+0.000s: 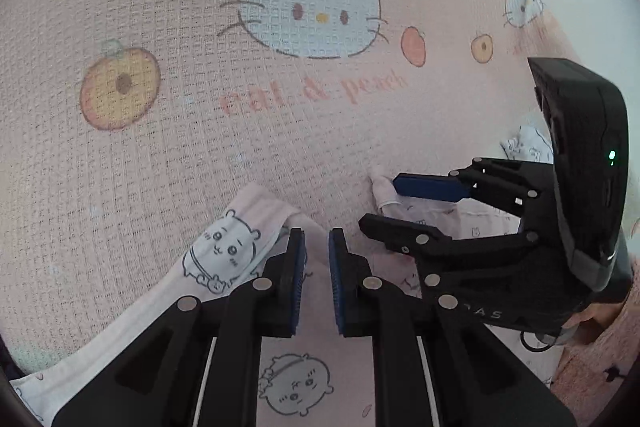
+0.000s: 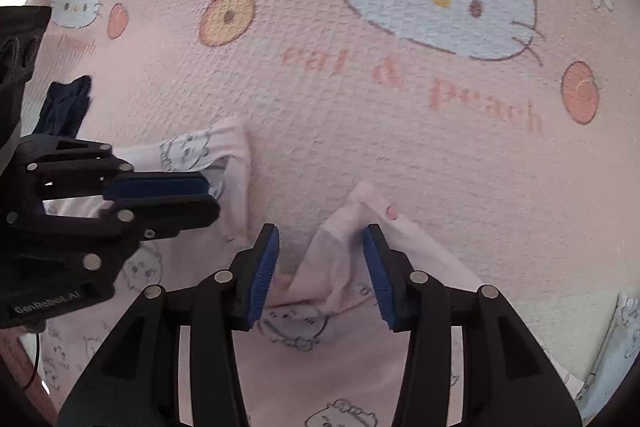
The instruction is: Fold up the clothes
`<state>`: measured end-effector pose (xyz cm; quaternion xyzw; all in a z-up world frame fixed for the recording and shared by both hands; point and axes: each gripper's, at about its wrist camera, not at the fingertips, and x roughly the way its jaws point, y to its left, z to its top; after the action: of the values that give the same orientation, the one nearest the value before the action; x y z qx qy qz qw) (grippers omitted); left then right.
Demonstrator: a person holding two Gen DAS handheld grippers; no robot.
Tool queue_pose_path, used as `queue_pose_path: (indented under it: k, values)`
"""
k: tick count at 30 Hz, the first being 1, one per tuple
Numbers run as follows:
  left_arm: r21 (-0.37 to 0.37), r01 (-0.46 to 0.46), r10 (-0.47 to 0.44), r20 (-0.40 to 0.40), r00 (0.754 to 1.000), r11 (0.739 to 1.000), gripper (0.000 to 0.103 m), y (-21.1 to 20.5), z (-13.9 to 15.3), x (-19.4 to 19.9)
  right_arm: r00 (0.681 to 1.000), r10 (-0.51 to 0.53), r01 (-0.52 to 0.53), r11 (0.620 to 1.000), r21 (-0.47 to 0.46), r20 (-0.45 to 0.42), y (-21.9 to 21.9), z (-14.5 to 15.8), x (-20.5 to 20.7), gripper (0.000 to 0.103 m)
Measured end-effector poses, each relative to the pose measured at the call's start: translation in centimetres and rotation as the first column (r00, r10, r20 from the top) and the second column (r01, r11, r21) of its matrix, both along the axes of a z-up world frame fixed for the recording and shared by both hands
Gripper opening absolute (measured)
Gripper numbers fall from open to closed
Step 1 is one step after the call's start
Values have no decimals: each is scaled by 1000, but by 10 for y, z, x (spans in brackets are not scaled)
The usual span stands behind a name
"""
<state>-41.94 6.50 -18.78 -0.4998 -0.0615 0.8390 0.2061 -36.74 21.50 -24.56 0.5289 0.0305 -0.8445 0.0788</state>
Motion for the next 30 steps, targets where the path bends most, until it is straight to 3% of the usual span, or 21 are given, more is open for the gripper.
queue_pose_path:
  k: [3,6,10,20,24,30]
  values:
    - [-16,0,0,9,1000,1000,14,3,-4,-2,995,95,-95,995,10,31,-15,-8,0,56]
    - [-25,4,-3,24,1000,1000,14,8,-10,-4,980,187,-187,982,3,69,-31,-16,0,55]
    - [-36,16,-14,43,999,999,14,14,-17,-6,970,223,-221,975,-26,99,-41,-21,3,53]
    - [-41,132,-129,76,989,990,14,35,-17,3,977,198,-199,980,3,80,-66,-41,30,53]
    - [-81,170,-165,60,984,982,14,40,-19,7,979,196,-199,978,67,56,-77,-47,45,50]
    - [-63,115,-113,23,993,991,14,48,-19,-6,993,121,-120,989,89,-5,-88,-58,55,50]
